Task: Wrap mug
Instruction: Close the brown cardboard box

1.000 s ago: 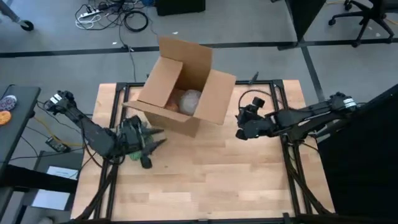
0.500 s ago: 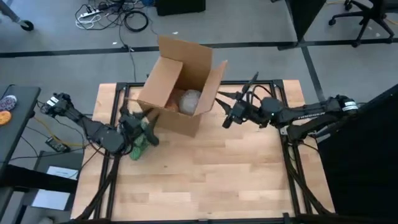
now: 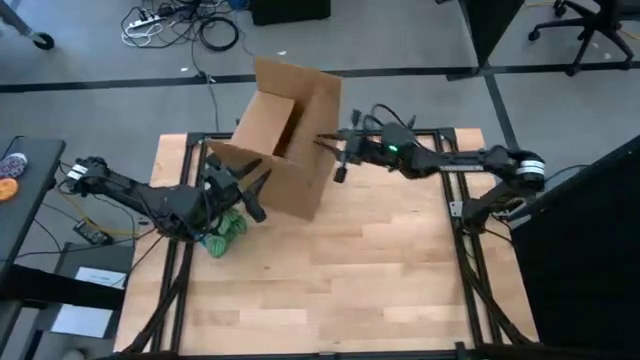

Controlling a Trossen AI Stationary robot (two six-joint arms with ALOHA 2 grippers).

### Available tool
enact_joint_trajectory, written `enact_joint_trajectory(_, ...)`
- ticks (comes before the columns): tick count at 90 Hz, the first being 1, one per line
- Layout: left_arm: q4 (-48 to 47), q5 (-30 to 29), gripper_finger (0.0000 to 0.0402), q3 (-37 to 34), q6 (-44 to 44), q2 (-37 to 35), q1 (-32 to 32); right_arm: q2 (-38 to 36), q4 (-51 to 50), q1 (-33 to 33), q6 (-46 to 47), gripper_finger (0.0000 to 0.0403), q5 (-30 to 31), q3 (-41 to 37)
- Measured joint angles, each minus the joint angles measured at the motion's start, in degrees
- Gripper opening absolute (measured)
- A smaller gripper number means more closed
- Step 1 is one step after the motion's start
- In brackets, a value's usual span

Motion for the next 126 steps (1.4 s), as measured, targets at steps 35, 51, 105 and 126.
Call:
enact_joint_trajectory(35,-11.3,8.2,0.0142,0.0,-16.8,0.0,13.6,11.7,-35.3,-1.8,2.1,0.0002,-2.7,22.5)
enact_joint_trajectory(51,-21.4,25.2,0.0142,0.3,-31.9,0.3,22.6,8.0,-38.4,-1.7,0.8,0.0001,-3.0,22.4)
enact_joint_trajectory(105,-23.0,32.1,0.0142,0.1,-32.2,0.4,24.2,5.9,-28.6,-21.7,-3.6,0.0,1.5,22.5)
enact_joint_trajectory(126,-22.7,31.8,0.0142,0.0,-30.9,0.4,24.2,10.0,-28.3,-23.7,7.4,0.0,-38.8,22.5)
